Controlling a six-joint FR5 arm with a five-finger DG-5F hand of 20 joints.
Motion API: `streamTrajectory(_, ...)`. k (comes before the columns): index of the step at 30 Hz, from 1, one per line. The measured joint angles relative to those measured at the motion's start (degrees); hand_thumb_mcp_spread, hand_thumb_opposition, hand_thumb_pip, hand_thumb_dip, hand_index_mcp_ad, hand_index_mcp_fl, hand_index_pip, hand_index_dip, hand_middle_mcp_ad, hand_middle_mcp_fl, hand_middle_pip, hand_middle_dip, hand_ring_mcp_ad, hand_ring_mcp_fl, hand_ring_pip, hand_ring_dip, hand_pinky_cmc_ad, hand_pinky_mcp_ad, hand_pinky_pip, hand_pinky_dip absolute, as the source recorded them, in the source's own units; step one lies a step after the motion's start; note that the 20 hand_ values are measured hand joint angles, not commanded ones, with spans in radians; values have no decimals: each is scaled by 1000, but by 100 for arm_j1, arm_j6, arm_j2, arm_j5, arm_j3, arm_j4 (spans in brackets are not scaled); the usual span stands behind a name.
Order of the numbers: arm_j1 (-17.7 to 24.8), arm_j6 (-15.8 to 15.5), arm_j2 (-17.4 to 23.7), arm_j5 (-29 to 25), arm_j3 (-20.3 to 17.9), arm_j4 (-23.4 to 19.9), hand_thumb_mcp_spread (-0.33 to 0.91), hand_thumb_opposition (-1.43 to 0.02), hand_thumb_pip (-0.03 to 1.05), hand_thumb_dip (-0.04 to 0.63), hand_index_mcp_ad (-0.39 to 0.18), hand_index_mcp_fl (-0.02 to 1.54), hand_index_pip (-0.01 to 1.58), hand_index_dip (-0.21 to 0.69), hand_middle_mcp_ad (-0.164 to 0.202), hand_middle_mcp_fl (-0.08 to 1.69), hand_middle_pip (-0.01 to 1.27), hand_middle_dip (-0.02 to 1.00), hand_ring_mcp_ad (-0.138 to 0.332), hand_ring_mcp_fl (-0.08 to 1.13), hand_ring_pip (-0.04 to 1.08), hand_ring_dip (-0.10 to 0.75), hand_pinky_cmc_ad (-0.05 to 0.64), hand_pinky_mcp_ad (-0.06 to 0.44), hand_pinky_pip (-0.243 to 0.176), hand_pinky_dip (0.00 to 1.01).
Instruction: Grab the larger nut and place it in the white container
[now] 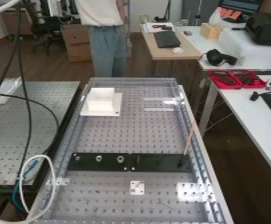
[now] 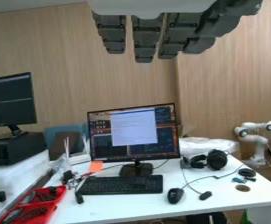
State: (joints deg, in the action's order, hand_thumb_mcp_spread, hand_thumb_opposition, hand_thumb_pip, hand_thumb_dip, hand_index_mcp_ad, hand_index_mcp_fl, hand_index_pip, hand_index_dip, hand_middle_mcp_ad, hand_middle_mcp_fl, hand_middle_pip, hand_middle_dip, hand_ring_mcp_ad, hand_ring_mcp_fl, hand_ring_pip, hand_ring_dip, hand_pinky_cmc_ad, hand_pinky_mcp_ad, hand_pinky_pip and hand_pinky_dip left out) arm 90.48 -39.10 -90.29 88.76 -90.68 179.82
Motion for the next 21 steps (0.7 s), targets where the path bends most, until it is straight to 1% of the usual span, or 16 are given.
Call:
streamTrajectory(1,-1,0,1,2,-4,-1,3,2,0,7,-63,35,5,-12,24,49,23,44,23,21,26,14,0,-10,21,16)
streamTrajectory(2,-1,-4,6,4,-12,-6,3,2,0,7,-59,35,5,-12,16,7,21,44,7,17,30,14,-16,-12,21,16)
streamTrajectory(5,-1,-14,31,4,-45,-33,7,-24,14,0,-54,35,3,-14,9,10,21,44,10,21,30,17,-19,-26,21,21)
streamTrajectory(7,-2,-24,45,3,-60,-44,75,-175,175,5,-54,35,5,-28,12,9,37,44,5,21,24,17,-17,-12,14,40)
streamTrajectory(8,-4,-26,49,3,-65,-46,131,-290,276,7,-54,35,5,-44,7,2,54,37,3,0,24,14,-5,0,3,63)
streamTrajectory(9,-4,-22,51,6,-69,-46,147,-372,290,10,-54,37,10,-61,3,2,72,47,0,5,37,14,12,37,-9,80)
streamTrajectory(10,-4,-22,51,8,-73,-47,155,-422,290,5,-61,37,21,-68,3,3,87,63,7,0,51,17,51,70,-10,108)
streamTrajectory(11,-4,-26,52,11,-79,-47,152,-497,288,7,-63,38,38,-73,5,5,91,75,24,7,56,17,98,96,-28,138)
streamTrajectory(12,-5,-24,53,14,-83,-48,164,-531,290,2,-66,33,35,-91,5,0,96,77,38,3,56,17,127,134,-28,154)
streamTrajectory(13,-6,-19,54,18,-85,-48,168,-557,300,5,-70,33,35,-87,5,7,105,84,42,7,73,14,152,152,-24,171)
streamTrajectory(15,-9,-16,58,26,-96,-55,171,-595,309,5,-72,38,49,-105,3,2,105,93,75,0,87,17,185,180,-44,183)
streamTrajectory(16,-10,-18,59,30,-96,-56,169,-607,311,2,-72,38,51,-105,3,5,119,110,73,3,87,19,202,195,-44,199)
streamTrajectory(17,-12,-19,59,35,-96,-55,169,-618,316,7,-72,37,51,-101,7,5,117,112,91,3,87,16,234,209,-44,202)
streamTrajectory(19,-16,-26,59,44,-88,-47,171,-639,316,3,-73,35,52,-101,3,7,124,119,87,3,87,16,248,211,-49,213)
streamTrajectory(20,-19,-32,59,51,-81,-40,166,-653,316,3,-70,37,63,-106,3,9,126,126,96,3,87,19,244,225,-59,211)
streamTrajectory(21,-21,-32,59,59,-75,-36,166,-649,316,3,-70,38,70,-112,3,9,126,126,105,3,87,19,265,232,-61,215)
